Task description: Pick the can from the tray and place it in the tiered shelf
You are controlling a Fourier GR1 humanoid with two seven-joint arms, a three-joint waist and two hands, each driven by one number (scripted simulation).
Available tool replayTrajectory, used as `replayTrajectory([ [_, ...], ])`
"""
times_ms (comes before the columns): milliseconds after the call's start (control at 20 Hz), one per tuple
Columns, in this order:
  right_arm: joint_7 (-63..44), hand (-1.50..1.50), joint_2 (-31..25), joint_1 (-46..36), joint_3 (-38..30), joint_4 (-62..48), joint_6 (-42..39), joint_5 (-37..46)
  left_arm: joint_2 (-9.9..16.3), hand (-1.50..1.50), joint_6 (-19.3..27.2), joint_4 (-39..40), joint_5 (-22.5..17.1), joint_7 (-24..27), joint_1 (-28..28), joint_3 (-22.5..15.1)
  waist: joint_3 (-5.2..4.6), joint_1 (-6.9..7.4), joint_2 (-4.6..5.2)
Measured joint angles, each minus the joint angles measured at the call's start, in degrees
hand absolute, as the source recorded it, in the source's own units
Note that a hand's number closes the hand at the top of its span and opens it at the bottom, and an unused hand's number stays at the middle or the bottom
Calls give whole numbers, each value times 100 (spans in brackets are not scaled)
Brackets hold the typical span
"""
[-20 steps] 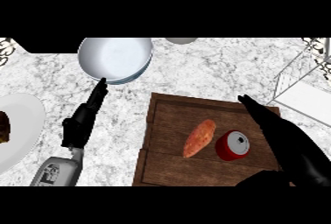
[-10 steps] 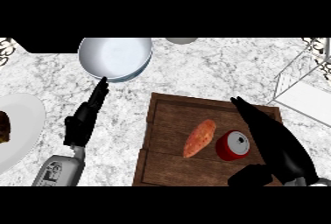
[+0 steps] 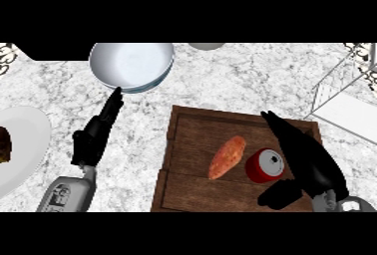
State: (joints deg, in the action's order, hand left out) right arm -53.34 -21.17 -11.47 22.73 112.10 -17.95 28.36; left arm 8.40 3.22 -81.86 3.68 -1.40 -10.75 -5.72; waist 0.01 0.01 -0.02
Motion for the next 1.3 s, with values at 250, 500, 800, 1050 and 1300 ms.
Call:
replayTrajectory([
  [250,244,-150,297,159,-42,-222,-115,342,-73,0,-68,-81,85,14,96,59,1,1,0],
  [500,541,150,370,522,-60,-227,-238,571,-120,0,-120,-162,171,-9,183,94,-1,-3,-1],
  [800,809,150,383,549,59,-254,-522,910,-191,0,-138,-110,225,-88,12,183,-7,-3,-7],
  [1050,1222,150,430,695,56,-219,-433,1324,-236,0,-192,-73,289,-11,62,223,-12,-4,-14],
  [1300,262,150,1134,390,-134,-695,66,1872,-300,0,-162,20,341,45,2,203,-23,16,-20],
])
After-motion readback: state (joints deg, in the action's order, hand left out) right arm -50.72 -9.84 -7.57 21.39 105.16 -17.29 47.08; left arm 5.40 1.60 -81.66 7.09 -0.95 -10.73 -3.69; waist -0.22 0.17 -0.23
